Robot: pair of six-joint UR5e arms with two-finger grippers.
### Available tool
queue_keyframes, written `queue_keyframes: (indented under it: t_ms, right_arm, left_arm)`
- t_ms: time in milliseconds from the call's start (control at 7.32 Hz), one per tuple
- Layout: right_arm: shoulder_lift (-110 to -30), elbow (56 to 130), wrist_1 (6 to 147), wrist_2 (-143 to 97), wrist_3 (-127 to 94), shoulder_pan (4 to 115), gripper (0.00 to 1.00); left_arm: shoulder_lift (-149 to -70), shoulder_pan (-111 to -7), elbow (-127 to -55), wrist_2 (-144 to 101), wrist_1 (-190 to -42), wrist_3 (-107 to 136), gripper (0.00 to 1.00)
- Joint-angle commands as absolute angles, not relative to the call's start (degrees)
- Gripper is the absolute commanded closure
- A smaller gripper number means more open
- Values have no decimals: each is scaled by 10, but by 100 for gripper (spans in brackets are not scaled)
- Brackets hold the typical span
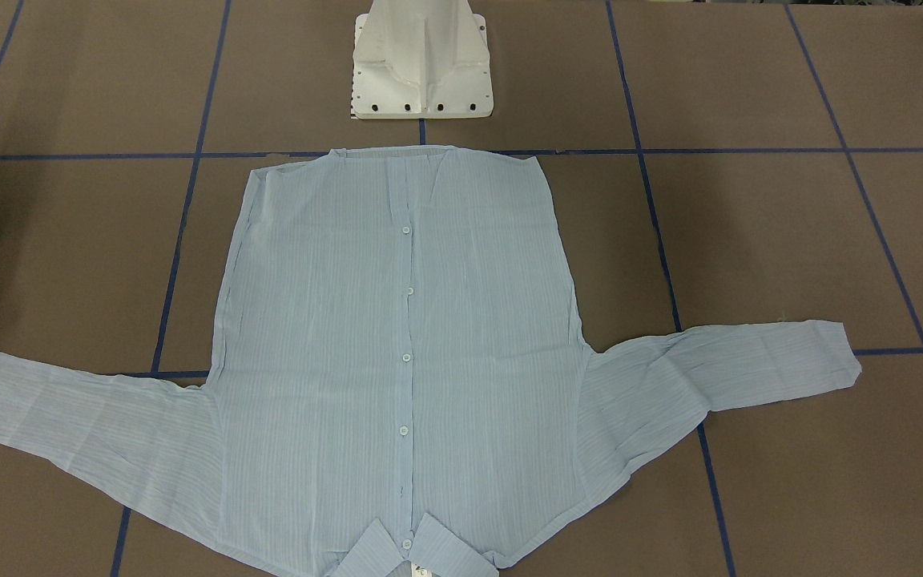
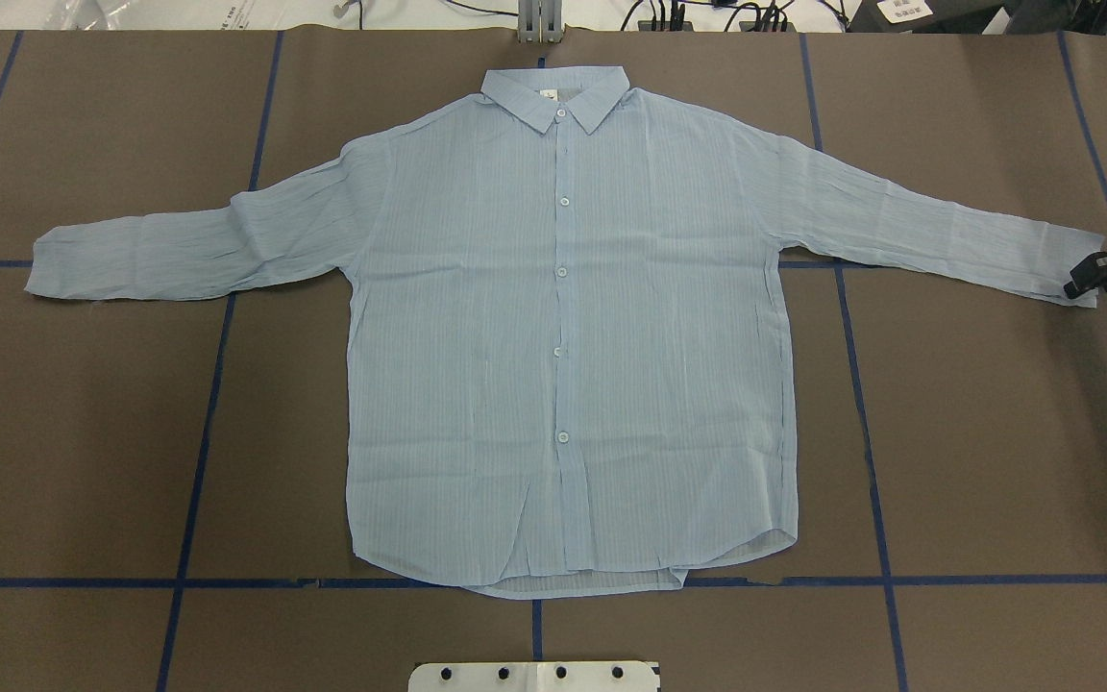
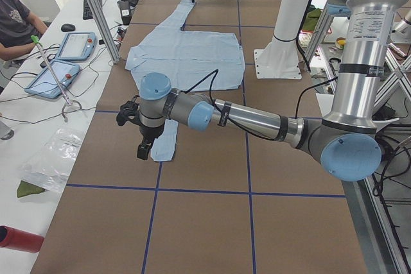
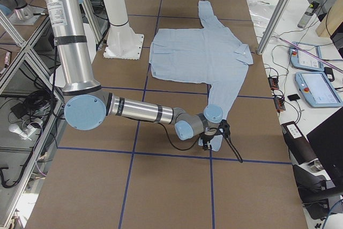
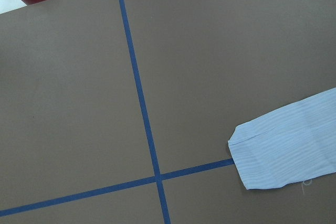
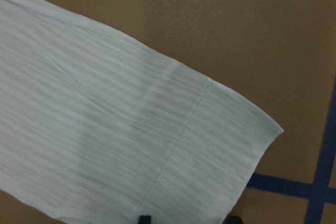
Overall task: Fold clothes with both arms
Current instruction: 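Grasp the sleeve cuff nearest the right gripper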
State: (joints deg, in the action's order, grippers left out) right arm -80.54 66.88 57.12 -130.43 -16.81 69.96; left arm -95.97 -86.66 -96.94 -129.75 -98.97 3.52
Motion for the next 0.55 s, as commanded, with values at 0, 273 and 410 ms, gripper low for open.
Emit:
queue_keyframes:
  t_ms: [0,273,410]
  right_arm:
    - [-806,666,571,-1304,-168,700,42]
    - [-805,664,571,-1304,-170,700,44]
    - [-804,664,571,-1304,-170,700,66]
  left_arm:
    - [-960,-867,-970,-1298,-990,35,0]
    - [-960,-867,-970,-1297,-991,36,0]
    - [-960,-867,-969,-1297,-990,36,0]
